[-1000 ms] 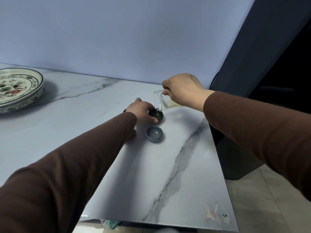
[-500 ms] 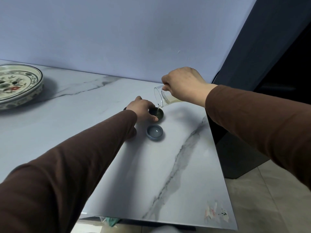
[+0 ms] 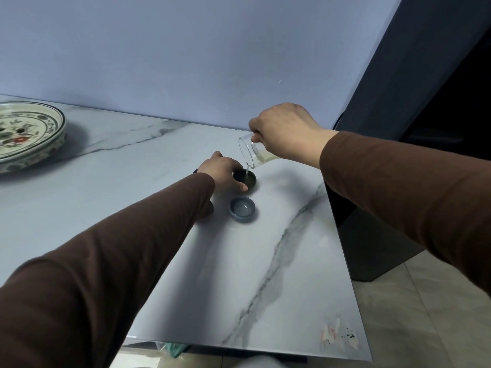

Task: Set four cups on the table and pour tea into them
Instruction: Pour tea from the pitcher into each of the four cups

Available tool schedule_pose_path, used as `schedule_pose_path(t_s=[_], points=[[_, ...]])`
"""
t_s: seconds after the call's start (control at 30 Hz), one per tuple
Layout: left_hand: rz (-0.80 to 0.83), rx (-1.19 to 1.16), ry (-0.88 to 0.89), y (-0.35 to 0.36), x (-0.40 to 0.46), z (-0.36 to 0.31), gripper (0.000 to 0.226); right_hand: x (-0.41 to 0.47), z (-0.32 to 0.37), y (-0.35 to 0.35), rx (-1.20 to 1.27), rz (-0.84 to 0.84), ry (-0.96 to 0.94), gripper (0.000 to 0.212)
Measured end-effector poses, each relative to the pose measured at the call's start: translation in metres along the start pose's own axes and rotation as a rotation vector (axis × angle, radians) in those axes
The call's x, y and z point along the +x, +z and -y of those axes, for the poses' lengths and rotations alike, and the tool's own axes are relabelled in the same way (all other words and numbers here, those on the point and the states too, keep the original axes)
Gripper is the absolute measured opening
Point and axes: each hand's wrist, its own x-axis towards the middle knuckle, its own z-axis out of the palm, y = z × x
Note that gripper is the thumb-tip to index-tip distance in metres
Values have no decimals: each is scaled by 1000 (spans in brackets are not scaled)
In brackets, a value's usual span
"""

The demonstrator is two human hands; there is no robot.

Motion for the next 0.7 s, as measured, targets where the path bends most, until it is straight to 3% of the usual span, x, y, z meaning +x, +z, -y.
schedule_pose_path(t_s=[0.37,0.7], points=[[4,-8,-5,-1,-2,-2,55,-1,-3,5,78,-33,36,22],[10,2,16,-1,-5,-10,59,-39,-21,59,751,29,636,25]])
